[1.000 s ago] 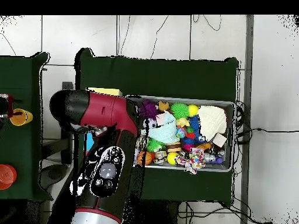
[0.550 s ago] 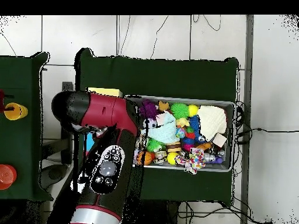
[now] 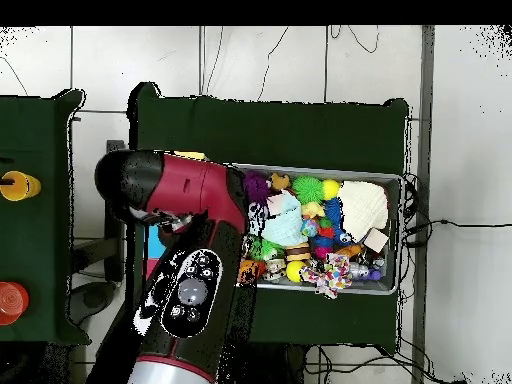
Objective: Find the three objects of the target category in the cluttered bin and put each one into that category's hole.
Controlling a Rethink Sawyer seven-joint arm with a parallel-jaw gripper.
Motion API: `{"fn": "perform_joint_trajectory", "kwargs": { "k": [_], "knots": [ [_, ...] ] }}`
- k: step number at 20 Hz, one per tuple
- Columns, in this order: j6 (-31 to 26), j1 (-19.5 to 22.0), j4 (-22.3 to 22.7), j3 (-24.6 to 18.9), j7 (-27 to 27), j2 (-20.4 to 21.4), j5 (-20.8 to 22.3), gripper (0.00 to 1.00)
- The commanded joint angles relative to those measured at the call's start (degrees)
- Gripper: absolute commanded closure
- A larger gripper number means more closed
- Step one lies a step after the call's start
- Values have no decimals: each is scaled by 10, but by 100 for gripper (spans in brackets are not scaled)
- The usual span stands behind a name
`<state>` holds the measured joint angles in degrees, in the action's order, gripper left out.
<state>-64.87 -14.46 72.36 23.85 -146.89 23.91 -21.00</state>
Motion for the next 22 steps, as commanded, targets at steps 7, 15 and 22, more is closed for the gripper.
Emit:
{"fn": "perform_joint_trajectory", "kwargs": {
  "k": [7,15,22],
  "knots": [
    [-72,40,-39,7,1,8,87,0],
    [-97,57,-59,1,10,16,123,0],
    [-98,60,-56,-10,0,23,134,0]
  ]
}}
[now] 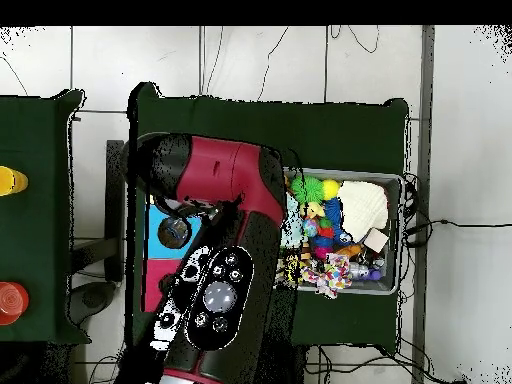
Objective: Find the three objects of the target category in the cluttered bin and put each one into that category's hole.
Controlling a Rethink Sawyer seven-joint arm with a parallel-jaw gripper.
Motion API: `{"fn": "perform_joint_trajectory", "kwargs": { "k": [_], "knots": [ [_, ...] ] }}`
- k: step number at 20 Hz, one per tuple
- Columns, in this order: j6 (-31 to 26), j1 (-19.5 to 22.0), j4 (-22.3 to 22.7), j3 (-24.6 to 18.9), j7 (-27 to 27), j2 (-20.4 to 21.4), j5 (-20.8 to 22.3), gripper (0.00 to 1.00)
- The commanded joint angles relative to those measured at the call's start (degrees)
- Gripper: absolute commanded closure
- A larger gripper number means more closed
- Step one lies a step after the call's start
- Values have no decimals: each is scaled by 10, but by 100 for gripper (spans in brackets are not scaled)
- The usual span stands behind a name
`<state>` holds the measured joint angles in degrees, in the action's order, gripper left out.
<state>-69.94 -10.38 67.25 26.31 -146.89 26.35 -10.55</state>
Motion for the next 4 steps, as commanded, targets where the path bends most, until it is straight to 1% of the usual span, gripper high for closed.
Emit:
{"fn": "perform_joint_trajectory", "kwargs": {
  "k": [1,3,4],
  "knots": [
    [-48,21,-6,-35,2,-1,33,0],
    [-51,24,0,-39,2,3,32,0],
    [-47,23,-4,-37,5,2,38,0]
  ]
}}
